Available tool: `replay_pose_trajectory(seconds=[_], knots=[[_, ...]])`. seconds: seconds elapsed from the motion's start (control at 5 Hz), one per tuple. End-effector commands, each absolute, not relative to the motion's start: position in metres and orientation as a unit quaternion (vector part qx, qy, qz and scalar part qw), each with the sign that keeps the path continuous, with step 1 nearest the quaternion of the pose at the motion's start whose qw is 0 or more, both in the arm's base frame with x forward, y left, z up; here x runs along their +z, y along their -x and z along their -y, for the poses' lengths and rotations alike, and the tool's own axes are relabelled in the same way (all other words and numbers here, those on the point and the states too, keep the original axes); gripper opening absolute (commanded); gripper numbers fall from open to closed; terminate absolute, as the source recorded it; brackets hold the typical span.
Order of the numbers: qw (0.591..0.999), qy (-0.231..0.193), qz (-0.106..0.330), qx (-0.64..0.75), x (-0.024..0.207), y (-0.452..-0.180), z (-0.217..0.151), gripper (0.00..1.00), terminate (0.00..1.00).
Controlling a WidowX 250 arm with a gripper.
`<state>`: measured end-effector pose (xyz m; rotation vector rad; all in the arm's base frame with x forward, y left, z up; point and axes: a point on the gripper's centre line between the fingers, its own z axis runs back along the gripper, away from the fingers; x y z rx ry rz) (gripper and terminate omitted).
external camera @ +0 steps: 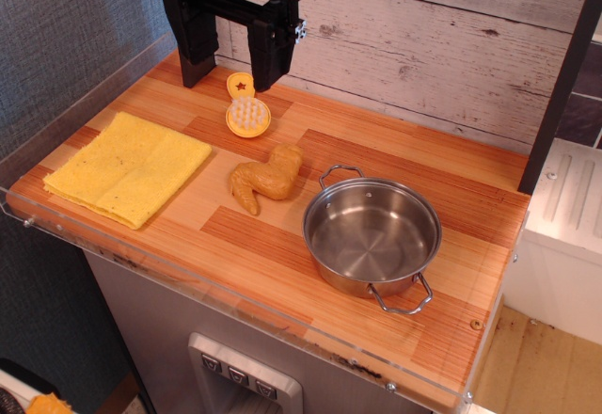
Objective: Put the metal pot on top of the yellow cloth.
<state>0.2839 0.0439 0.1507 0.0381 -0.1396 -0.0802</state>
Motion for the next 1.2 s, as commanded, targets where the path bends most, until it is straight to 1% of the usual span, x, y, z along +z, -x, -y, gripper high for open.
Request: replay_pose_trajectory(seconds=[0.0,0.2,0.4,0.6,0.8,1.0], knots=[[0.997,-0.019,0.070,-0.040,0.151,-0.284,-0.044,1.00,0.00],[0.994,-0.014,0.099,-0.042,0.131,-0.296,-0.012,1.00,0.00],[0.993,-0.021,0.114,-0.032,0.127,-0.309,0.025,1.00,0.00],[0.992,-0.016,0.119,-0.043,0.119,-0.323,0.066,1.00,0.00],[0.992,-0.007,0.110,-0.053,0.107,-0.328,0.092,1.00,0.00],[0.993,0.006,0.100,-0.063,0.090,-0.325,0.116,1.00,0.00]])
